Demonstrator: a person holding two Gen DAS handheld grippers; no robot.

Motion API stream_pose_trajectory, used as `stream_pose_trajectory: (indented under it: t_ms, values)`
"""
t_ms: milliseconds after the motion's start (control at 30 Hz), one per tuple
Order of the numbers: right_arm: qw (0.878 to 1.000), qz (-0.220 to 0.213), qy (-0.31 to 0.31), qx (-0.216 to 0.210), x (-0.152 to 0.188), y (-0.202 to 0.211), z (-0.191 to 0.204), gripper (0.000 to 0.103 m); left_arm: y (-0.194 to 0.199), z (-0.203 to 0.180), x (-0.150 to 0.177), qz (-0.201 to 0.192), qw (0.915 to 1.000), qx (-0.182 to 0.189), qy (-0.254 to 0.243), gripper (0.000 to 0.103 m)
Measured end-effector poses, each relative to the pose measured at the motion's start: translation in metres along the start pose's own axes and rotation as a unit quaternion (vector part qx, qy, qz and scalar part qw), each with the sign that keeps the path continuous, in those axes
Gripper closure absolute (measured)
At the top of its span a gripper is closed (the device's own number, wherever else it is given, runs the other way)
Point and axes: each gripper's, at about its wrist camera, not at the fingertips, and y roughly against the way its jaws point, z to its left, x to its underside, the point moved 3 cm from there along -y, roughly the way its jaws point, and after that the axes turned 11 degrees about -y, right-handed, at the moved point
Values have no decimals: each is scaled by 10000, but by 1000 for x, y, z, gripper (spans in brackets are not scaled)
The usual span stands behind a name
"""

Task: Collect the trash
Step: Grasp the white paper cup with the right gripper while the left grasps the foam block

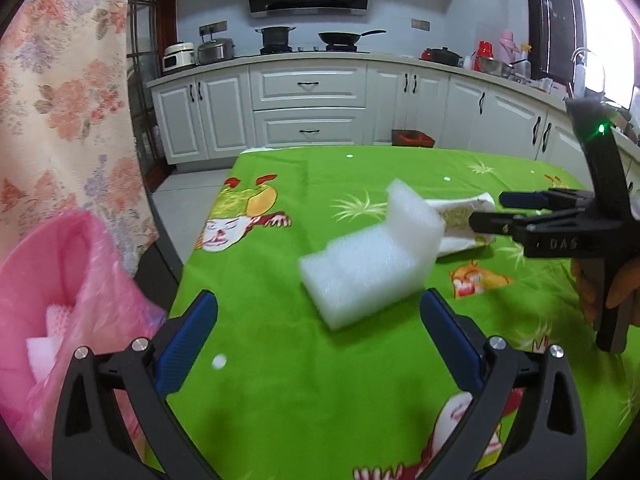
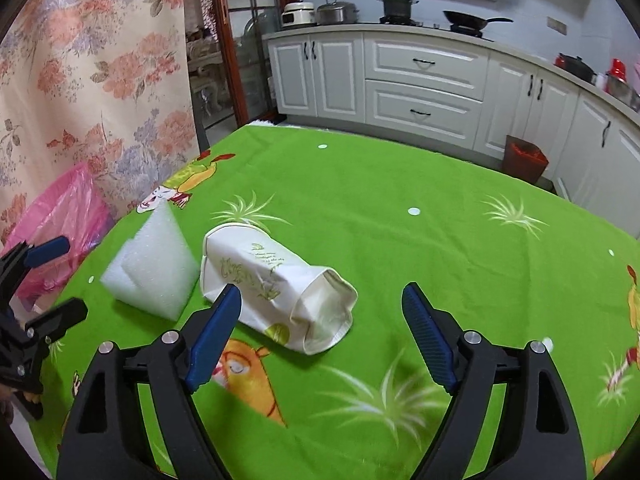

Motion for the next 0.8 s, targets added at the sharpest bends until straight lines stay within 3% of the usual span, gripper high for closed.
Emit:
stream_pose_trajectory:
  t_ms: [300, 367, 467, 800]
  values:
    - [9991, 348, 182, -157, -7, -25, 7, 23, -25, 1, -14, 48, 9998, 207, -20, 5]
    - [9988, 386, 171, -234, -8, -28, 7, 35, -28, 0, -15, 50, 9997, 225, -47, 5]
    - [9989, 280, 197, -306, -8, -22, 8, 61, -33, -4, -16, 85, 9996, 229, -125, 5]
    - [9996, -77, -77, -269, 0, 1, 5, 62, -55, -14, -29, 225, 9980, 481, -350, 5]
